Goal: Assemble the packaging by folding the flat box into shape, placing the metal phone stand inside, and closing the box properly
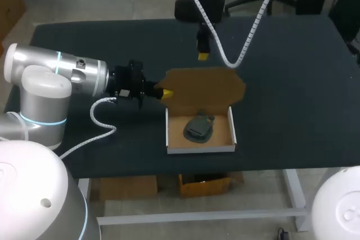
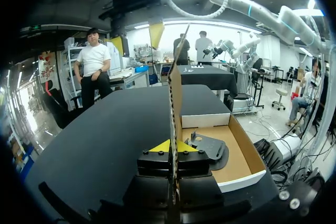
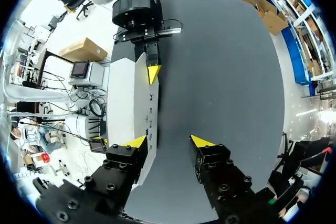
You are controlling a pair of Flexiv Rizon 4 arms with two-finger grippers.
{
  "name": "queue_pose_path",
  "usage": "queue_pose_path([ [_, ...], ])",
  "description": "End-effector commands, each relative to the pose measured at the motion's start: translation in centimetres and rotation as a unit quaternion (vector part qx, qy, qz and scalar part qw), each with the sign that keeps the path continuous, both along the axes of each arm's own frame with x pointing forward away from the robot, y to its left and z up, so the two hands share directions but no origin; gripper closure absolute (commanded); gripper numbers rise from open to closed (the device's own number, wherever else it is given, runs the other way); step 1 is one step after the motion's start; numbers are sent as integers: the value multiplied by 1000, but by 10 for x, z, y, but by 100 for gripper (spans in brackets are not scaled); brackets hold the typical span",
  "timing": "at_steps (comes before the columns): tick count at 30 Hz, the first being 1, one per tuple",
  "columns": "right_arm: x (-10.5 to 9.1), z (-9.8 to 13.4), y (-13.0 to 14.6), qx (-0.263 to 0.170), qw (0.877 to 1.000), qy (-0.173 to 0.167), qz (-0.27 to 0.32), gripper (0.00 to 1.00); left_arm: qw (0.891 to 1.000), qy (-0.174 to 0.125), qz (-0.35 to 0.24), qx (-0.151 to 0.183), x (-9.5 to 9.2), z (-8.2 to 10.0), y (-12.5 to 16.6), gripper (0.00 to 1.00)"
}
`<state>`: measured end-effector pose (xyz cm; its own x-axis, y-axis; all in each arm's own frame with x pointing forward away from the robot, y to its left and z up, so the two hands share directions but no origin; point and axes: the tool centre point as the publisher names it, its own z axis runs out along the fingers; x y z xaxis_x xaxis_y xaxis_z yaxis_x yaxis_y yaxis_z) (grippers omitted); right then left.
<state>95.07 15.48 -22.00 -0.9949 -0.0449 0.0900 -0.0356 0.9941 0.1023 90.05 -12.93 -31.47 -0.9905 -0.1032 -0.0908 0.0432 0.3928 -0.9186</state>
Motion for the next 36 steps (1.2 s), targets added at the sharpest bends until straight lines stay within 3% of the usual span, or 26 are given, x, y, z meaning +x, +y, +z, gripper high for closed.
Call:
queue_pose_path([
  [1,-5,0,1,-1,1000,-4,1,52,1000,0,0,-1,0,-1,0,100],
  [36,-39,-2,2,-14,1000,-17,6,45,1000,0,0,-1,0,-1,0,100],
])
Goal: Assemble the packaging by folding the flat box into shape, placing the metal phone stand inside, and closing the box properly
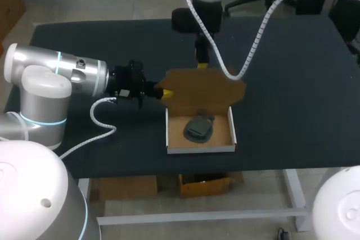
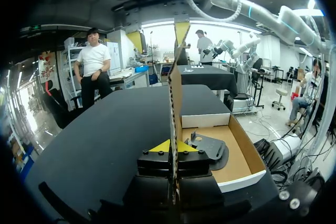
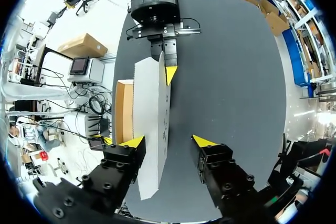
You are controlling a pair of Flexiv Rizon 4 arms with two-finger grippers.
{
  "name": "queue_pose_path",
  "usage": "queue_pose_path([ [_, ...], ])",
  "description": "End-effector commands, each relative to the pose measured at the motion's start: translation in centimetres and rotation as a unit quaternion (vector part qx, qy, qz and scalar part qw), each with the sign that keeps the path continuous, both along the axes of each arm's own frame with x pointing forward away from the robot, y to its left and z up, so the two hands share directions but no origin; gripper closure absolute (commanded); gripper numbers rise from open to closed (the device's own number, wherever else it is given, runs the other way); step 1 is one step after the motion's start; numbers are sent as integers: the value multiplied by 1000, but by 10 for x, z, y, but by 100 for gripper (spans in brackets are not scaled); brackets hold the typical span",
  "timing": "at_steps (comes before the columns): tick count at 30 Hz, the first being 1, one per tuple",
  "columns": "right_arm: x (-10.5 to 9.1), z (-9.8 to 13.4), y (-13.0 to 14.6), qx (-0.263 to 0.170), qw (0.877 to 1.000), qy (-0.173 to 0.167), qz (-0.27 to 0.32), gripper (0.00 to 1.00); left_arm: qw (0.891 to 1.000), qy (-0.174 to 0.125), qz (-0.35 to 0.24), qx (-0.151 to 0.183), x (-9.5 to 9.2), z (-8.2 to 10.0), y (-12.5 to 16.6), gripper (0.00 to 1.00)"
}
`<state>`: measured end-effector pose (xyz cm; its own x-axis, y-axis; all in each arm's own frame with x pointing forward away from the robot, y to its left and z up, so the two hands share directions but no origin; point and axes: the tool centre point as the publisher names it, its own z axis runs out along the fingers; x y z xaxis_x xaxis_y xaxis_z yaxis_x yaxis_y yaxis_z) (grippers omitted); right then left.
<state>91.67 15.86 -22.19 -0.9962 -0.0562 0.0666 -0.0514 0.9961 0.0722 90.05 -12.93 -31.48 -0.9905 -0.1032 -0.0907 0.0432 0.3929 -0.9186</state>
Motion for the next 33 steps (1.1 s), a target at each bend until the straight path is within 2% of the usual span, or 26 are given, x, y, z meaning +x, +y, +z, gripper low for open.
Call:
queue_pose_path([
  [1,-5,0,-2,0,1000,-4,-1,44,1000,-1,0,-1,0,-1,0,100],
  [33,-13,-14,-2,-7,1000,4,-5,32,1000,-1,0,-1,0,-1,0,100],
])
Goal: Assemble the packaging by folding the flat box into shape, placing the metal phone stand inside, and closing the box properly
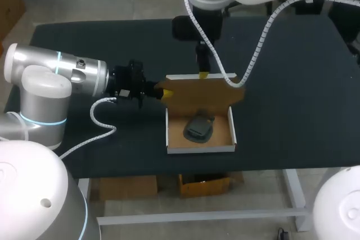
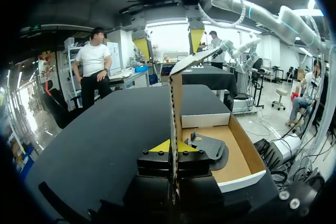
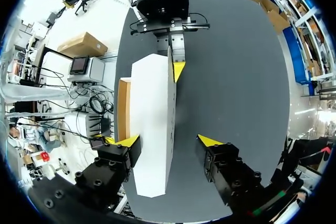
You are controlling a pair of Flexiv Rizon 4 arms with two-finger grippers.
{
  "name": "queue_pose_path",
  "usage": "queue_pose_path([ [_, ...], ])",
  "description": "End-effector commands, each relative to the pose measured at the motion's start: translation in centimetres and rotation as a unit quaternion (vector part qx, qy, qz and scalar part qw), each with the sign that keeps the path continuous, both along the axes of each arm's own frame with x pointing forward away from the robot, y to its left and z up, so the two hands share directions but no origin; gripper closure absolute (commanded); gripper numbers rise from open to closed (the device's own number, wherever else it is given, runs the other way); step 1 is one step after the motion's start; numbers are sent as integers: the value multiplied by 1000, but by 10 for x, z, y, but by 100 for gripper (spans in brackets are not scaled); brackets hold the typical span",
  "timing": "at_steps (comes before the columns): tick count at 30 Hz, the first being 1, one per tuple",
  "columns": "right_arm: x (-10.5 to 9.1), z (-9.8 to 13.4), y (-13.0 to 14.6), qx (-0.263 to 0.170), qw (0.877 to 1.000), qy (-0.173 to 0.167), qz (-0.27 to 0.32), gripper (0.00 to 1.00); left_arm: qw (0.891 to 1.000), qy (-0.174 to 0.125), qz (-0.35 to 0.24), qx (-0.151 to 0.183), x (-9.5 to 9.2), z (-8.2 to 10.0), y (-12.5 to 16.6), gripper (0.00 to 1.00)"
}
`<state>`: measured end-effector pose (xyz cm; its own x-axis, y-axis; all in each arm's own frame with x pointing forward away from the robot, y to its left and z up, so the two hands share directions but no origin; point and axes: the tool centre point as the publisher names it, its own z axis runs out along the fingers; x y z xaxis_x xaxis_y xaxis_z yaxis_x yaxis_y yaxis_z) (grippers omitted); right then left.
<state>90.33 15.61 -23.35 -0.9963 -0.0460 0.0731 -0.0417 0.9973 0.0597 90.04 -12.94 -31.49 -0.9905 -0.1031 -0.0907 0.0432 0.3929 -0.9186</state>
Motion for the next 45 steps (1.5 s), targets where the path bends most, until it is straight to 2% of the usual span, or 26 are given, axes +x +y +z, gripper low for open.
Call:
queue_pose_path([
  [1,0,-3,1,-1,1000,1,0,31,1000,-1,0,-1,0,-1,0,100],
  [3,0,-4,1,-1,1000,3,0,26,1000,-1,0,-1,0,-1,0,100],
  [7,0,-6,2,-2,1000,5,0,26,1000,-1,0,-1,0,-1,0,100],
  [20,1,-11,1,-1,1000,7,-1,34,1000,-1,0,-1,0,-1,0,100],
  [45,2,-22,3,-3,1000,19,-2,36,1000,-1,0,-1,0,-1,0,100],
])
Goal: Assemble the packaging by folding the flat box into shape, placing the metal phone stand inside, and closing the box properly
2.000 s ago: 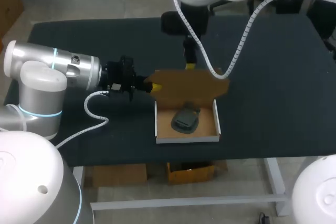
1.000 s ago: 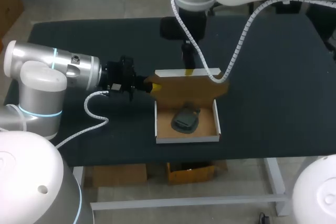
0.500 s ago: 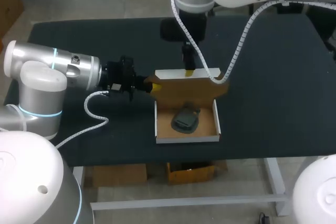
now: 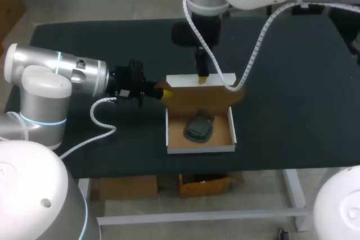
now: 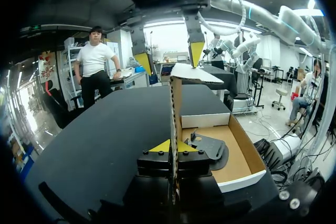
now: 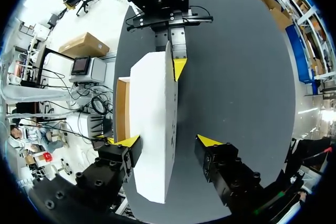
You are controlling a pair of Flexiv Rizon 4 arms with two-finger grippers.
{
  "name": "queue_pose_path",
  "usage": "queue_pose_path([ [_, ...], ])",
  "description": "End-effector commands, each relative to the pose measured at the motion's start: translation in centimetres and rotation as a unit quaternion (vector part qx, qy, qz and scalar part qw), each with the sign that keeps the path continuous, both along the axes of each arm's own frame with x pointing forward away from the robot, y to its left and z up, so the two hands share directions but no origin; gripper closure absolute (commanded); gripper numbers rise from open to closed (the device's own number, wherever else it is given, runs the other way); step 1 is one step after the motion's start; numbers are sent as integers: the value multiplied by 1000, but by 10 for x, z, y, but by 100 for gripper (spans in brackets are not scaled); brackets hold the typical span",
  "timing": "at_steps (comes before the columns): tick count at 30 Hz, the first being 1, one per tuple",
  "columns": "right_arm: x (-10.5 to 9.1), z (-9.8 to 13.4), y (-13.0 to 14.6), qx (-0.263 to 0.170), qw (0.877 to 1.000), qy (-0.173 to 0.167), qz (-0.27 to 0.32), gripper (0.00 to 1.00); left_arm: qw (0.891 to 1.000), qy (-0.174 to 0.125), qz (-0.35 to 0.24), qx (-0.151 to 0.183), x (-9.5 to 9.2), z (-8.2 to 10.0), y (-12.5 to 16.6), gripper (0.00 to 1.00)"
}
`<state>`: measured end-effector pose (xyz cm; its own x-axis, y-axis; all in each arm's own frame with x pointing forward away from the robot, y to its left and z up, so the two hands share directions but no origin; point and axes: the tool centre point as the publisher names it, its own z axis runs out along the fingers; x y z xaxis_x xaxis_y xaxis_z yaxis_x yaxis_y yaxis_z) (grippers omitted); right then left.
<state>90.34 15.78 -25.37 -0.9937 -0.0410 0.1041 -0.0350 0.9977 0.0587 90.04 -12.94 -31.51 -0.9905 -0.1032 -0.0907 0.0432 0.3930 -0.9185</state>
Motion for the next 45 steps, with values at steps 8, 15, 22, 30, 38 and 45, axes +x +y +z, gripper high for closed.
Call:
queue_pose_path([
  [8,1,-6,0,-4,1000,10,-1,41,1000,-1,0,-1,0,0,0,100],
  [15,1,-10,1,-6,1000,14,0,51,1000,-1,0,-1,0,0,0,100],
  [22,0,-13,2,-8,1000,19,2,56,1000,-1,0,-1,0,0,0,100],
  [30,1,-15,2,-10,1000,21,2,68,1000,-1,0,-1,0,0,0,100],
  [38,0,-18,1,-12,1000,15,3,100,1000,-1,0,-1,0,0,0,100],
  [45,-1,-17,0,-8,1000,7,2,100,1000,-1,0,-1,0,0,0,100],
])
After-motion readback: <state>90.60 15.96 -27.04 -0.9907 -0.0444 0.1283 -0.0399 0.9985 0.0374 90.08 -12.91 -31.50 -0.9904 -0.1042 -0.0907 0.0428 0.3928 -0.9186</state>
